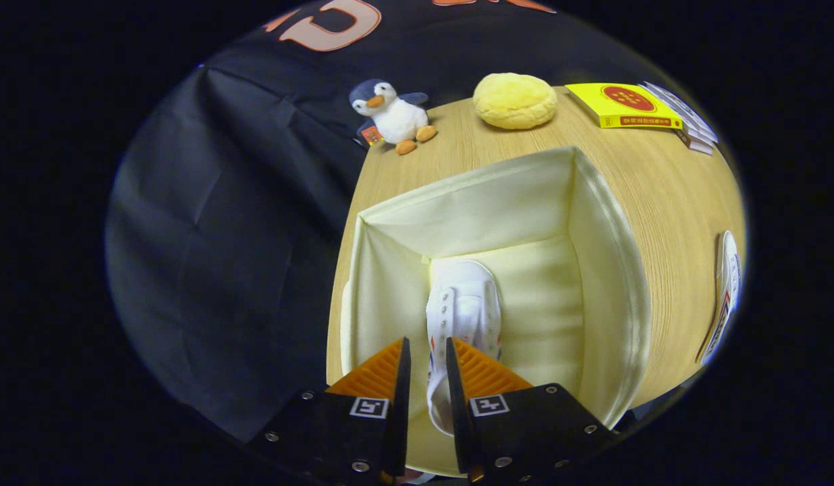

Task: Open the storage box then place both shoes into the box .Put the left shoe in first, then the right shoe, with the right side of both shoes facing outward in a uniform manner.

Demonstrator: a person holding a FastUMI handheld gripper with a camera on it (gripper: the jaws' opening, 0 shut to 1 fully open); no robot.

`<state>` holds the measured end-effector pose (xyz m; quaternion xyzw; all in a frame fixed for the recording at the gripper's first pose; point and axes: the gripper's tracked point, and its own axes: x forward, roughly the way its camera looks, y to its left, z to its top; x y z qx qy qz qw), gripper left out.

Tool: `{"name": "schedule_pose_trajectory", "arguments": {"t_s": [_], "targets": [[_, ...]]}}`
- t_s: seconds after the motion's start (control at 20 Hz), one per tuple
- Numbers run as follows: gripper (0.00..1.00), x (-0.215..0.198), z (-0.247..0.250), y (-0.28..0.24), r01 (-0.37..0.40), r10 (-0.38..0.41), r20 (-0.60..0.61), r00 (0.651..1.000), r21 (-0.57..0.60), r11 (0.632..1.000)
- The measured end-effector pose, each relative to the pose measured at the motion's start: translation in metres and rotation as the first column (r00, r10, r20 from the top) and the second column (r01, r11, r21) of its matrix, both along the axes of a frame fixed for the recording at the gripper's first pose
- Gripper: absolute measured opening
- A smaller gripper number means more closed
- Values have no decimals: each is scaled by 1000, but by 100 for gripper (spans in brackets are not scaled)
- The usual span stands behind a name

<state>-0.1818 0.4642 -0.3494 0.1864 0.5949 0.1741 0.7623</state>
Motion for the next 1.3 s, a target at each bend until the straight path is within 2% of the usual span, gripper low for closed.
{"name": "schedule_pose_trajectory", "arguments": {"t_s": [0.05,0.15,0.2,0.25,0.4,0.6,0.75,1.0,1.15,1.3], "targets": [[31,1,9,-4,-22,21,30,999,21,1000],[39,6,22,-21,-55,52,104,993,31,998],[49,9,26,-32,-67,64,139,988,20,998],[54,12,28,-47,-70,69,169,983,2,998],[65,18,35,-100,-48,59,245,968,-51,998],[78,18,32,-184,30,14,314,949,-136,990],[80,15,19,-254,117,-42,334,942,-210,971],[80,-18,-22,-371,225,-117,291,950,-374,900],[80,-48,-45,-414,242,-144,244,959,-442,864],[78,-73,-69,-433,223,-152,184,971,-475,851]]}}
